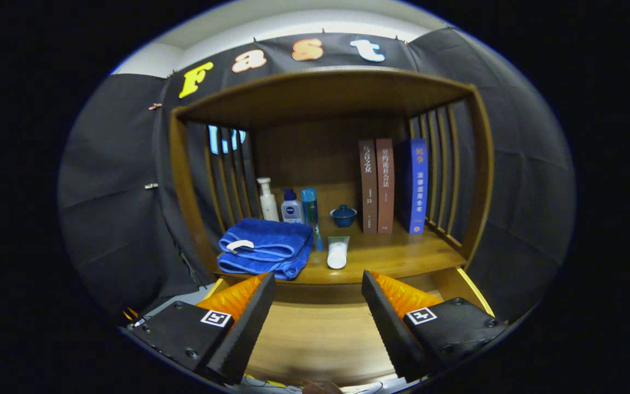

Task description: Pull open the drawer, take out the items inside it, and place them on the countertop above the cabinet.

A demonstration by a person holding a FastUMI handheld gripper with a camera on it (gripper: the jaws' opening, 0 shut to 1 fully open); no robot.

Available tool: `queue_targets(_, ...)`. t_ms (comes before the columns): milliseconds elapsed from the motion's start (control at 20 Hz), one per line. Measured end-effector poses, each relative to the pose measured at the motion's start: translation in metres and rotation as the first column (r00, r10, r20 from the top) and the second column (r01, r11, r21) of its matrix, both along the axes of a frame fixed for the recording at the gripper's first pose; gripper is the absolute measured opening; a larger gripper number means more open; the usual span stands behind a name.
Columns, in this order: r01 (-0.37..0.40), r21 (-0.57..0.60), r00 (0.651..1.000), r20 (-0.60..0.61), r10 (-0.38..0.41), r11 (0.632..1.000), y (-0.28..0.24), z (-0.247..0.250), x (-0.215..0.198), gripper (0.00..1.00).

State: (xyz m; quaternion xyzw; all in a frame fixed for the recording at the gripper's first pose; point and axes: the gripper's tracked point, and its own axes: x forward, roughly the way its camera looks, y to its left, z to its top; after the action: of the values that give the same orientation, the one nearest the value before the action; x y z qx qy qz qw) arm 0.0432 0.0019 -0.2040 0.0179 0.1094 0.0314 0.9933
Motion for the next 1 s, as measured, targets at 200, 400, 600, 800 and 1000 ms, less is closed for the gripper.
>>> queue_targets(200,0.022,0.037,0.996,0.08,-0.025,0.999,-0.005,-0.036,-0.074,0.99)
queue_targets(400,0.049,0.052,0.997,0.049,-0.051,0.997,-0.013,-0.095,-0.117,0.99)
queue_targets(600,0.087,0.025,0.995,-0.042,-0.086,0.996,-0.026,-0.151,-0.117,1.0)
queue_targets(800,0.097,0.035,0.993,-0.076,-0.094,0.995,-0.03,-0.17,-0.103,1.0)
queue_targets(1000,0.092,0.035,0.994,-0.068,-0.09,0.995,-0.03,-0.172,-0.102,1.0)
